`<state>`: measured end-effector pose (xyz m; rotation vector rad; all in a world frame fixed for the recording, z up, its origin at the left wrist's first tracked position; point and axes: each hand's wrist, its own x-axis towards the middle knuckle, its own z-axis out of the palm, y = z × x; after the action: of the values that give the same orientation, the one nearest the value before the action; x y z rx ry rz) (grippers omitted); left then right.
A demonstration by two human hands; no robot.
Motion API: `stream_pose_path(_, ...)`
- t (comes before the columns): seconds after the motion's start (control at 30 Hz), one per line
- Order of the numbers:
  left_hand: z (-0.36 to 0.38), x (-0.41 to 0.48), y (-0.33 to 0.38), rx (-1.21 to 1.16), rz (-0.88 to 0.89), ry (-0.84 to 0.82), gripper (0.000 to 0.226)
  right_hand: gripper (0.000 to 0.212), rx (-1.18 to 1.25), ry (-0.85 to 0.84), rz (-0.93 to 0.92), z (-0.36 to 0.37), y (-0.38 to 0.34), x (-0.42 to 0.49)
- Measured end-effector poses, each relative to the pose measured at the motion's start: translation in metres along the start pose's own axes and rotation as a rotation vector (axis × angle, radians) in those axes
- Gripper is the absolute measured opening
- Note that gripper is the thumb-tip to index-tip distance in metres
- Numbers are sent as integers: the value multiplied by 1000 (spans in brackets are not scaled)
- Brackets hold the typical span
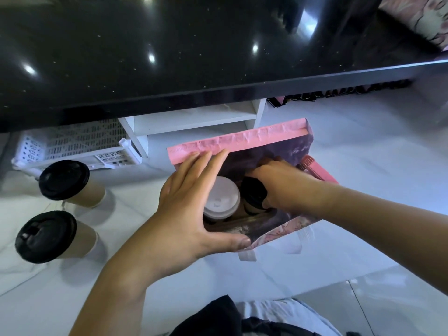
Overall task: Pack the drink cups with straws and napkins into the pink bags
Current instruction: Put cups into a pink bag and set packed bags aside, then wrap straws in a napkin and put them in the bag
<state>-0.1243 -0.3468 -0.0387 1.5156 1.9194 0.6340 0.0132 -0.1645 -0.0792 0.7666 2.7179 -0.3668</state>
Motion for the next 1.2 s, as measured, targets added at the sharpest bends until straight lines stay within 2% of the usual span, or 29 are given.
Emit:
stream_pose_path(0.2, -1, 2, -3, -16, 25, -1, 119, 53, -24, -17, -12, 2, 2, 3)
stream_pose_path(0.37, -1, 2, -8, -10, 57, 44, 114, 82, 1, -84, -29, -7, 0, -8)
stream_pose_path(0.5, -2, 4, -12, 20, 71, 110, 102, 66, 168, -47, -128, -48, -5, -48)
stream_pose_path(0.57, -1, 2, -12, -41, 47, 163, 91, 52, 277, 19, -166, -62, -7, -73)
stream_pose_path(0.63, 0, -1, -9, -84, 10, 232, 79, 43, 351, 192, -206, -66, -9, -92)
stream_pose_path(0.73, 7, -14, -7, -13, -33, 415, 65, 47, 337, 413, -312, -61, -21, -99)
stream_pose_path(0.83, 19, -37, -8, 26, -160, 614, 68, 51, 372, 489, -481, -49, -45, -94)
stream_pose_path(1.0, 52, -105, -30, 175, -447, 812, 79, 48, 451, 447, -767, -19, -97, -84)
stream_pose_path(1.1, 75, -157, -42, 152, -702, 794, 83, 47, 460, 366, -909, 5, -125, -76)
stream_pose_path(1.2, 95, -199, -55, 93, -942, 713, 86, 51, 456, 245, -949, 38, -152, -61)
